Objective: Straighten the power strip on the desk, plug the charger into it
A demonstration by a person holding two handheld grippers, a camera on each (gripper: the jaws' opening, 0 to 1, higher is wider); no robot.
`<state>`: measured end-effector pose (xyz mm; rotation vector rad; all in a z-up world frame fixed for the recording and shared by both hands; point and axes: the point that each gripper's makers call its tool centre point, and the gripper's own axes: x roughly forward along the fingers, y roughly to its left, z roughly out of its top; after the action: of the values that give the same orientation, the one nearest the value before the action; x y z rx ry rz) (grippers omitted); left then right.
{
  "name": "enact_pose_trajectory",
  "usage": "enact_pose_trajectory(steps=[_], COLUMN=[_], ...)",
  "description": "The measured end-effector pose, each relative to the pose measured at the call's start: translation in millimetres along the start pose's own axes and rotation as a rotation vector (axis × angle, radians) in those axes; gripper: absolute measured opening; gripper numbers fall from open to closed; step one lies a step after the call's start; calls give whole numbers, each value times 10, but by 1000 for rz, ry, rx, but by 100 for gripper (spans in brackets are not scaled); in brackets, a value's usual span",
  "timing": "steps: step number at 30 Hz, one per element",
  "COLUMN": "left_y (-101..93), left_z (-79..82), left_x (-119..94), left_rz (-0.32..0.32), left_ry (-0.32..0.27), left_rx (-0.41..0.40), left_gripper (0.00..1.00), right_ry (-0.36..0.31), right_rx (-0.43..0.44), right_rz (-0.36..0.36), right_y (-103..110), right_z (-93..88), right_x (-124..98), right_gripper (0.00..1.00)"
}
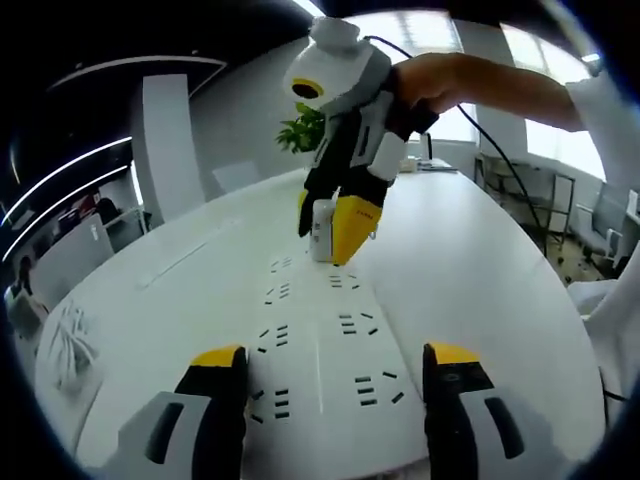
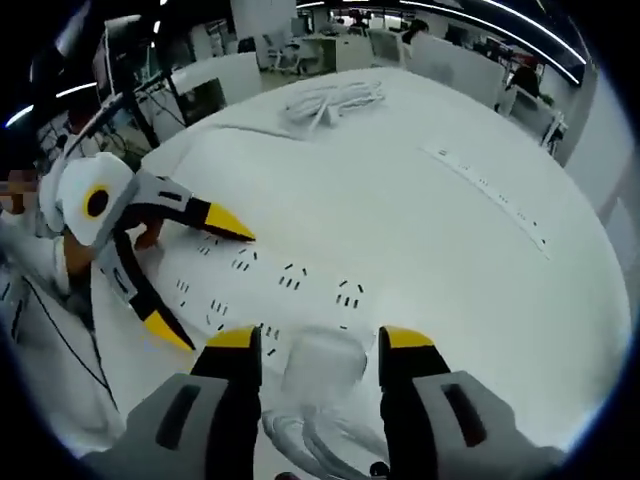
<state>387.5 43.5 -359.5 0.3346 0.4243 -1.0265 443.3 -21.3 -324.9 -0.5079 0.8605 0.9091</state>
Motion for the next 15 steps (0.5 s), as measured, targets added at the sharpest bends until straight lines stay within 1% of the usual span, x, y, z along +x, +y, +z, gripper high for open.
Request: enact_pose_trajectory(steps=[2, 5, 6, 7, 8, 10, 12, 14, 15], left_y=[-9, -12, -14, -20, -26, -34, -33, -23, -23], left_z=[-5, -4, -3, -4, -4, -5, -6, -2, -2], left_x=[4, 6, 8, 15, 26, 49, 56, 59, 62], left_rz=[-2, -3, -3, -1, 2, 6, 10, 10, 7], left_ry=[0, -3, -5, -7, -10, -11, -11, -17, -21], left_rx=[6, 8, 8, 9, 12, 22, 30, 27, 27], left_gripper=[74, 75, 75, 76, 77, 79, 79, 80, 81], right_ry=[-6, -21, -4, 30, 39, 16, 7, 19, 42], right_rx=[-43, -99, -122, -151, -171, -274, -351, -406, -431], right_rz=[-4, -20, -30, -39, -47, -80, -96, -83, -80], right_y=[21, 34, 23, 7, -4, -50, -71, -59, -67], right_z=[27, 85, 78, 50, 52, 144, 193, 176, 135], right_x=[-39, -114, -146, -192, -224, -327, -426, -489, -512], right_gripper=[49, 55, 59, 63, 65, 64, 65, 67, 68])
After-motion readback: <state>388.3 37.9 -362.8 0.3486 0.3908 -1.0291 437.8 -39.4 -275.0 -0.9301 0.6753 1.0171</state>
